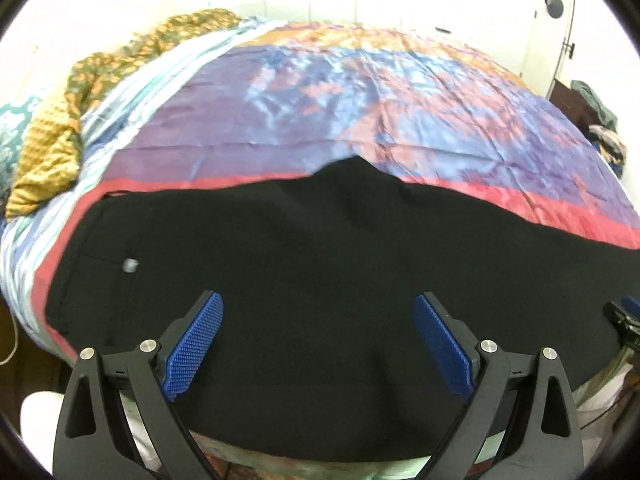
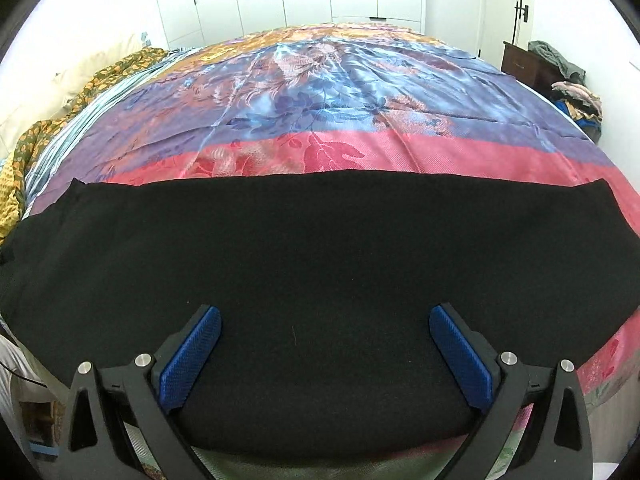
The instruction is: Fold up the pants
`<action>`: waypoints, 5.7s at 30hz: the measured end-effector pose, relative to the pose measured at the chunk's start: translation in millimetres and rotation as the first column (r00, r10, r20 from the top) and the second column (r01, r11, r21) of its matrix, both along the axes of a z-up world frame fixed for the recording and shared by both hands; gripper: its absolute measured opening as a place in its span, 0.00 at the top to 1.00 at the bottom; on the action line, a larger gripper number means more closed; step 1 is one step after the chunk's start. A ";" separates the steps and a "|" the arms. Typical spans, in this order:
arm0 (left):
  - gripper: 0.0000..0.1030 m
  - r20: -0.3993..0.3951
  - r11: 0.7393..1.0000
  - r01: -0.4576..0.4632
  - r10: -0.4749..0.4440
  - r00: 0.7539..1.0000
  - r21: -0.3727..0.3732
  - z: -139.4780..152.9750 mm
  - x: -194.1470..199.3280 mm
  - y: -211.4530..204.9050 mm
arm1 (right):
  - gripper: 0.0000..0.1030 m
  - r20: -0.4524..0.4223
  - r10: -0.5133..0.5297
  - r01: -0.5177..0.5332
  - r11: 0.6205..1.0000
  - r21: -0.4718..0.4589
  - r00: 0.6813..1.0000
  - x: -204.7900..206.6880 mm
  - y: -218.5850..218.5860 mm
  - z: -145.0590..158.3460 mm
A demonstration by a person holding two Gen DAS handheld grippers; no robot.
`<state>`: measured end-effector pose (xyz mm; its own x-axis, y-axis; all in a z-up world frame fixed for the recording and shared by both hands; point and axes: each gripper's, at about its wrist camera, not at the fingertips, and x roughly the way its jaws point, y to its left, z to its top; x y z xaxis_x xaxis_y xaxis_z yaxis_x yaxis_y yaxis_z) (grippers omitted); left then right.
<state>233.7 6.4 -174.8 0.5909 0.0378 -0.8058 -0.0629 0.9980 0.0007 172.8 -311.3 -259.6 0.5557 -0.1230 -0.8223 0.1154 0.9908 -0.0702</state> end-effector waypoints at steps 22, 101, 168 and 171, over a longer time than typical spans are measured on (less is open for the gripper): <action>0.04 -0.089 0.998 0.033 -0.027 0.996 0.057 -45.1 -1.4 -7.3 | 0.00 0.015 -0.003 0.004 1.000 -0.014 1.000 -0.6 0.8 -0.2; 0.01 -0.099 0.997 0.042 -0.035 0.994 0.068 -47.5 1.1 -9.6 | 0.01 -0.004 -0.505 0.379 0.641 0.668 0.863 -71.5 -319.8 87.5; 0.02 0.042 0.975 -0.061 0.071 0.997 -0.214 8.3 -39.9 44.4 | 0.90 0.059 -0.358 0.093 0.391 0.916 0.932 14.4 -74.7 109.2; 0.02 0.024 0.966 -0.099 0.108 0.994 -0.239 1.9 -42.3 59.7 | 0.89 0.042 -0.306 0.080 0.377 0.923 0.951 35.1 -19.6 87.0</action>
